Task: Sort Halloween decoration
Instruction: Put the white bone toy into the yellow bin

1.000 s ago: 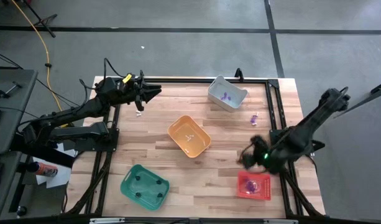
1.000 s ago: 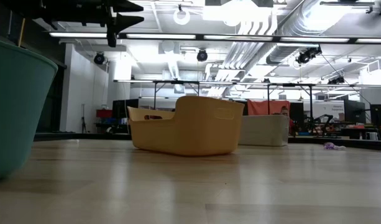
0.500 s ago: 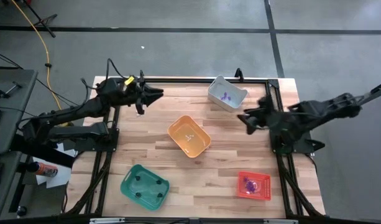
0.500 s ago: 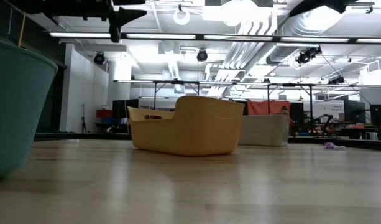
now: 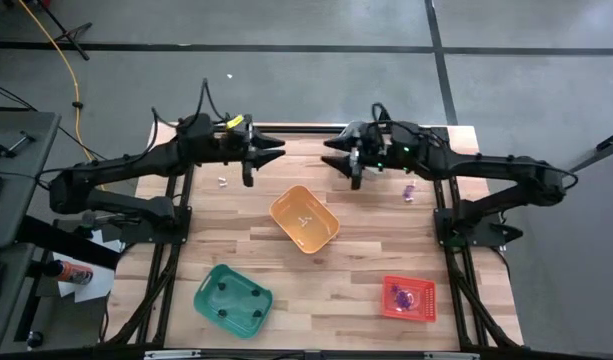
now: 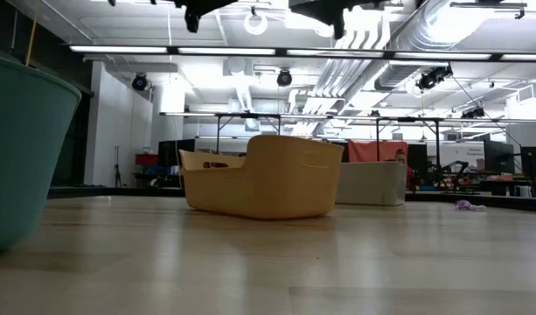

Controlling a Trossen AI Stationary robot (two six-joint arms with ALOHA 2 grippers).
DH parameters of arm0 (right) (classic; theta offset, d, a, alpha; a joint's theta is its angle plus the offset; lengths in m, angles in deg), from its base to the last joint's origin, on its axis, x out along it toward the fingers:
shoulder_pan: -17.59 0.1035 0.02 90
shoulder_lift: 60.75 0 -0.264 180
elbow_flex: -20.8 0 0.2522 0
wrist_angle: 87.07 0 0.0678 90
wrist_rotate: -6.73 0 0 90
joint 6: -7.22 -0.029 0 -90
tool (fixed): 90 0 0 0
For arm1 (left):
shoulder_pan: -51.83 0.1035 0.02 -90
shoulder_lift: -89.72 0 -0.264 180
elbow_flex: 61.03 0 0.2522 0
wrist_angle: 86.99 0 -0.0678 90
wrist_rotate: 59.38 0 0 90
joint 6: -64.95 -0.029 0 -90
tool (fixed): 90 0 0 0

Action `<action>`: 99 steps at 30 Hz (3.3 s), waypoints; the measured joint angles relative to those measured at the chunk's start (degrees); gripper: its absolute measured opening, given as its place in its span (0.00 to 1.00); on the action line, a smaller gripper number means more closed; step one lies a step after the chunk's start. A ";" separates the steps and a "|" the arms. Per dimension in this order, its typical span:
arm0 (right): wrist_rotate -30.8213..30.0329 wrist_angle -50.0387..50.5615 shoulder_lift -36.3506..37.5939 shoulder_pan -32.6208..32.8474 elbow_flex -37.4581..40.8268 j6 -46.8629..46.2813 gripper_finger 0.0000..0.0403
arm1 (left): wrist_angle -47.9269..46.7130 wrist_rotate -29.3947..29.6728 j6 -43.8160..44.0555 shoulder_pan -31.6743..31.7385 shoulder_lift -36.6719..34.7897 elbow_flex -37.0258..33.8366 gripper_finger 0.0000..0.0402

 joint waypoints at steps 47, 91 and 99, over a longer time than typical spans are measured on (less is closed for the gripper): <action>2.88 3.94 -5.92 -3.22 -4.89 4.17 0.59 | -54.61 19.25 -4.67 13.93 21.73 -8.82 0.28; 2.51 3.89 -5.92 -3.22 -4.89 -0.92 0.59 | -54.49 13.02 -22.05 24.41 30.47 -8.75 0.09; 2.51 3.89 -5.92 -3.15 -4.89 -1.97 0.59 | -54.94 12.38 -21.51 24.68 30.58 -8.80 0.02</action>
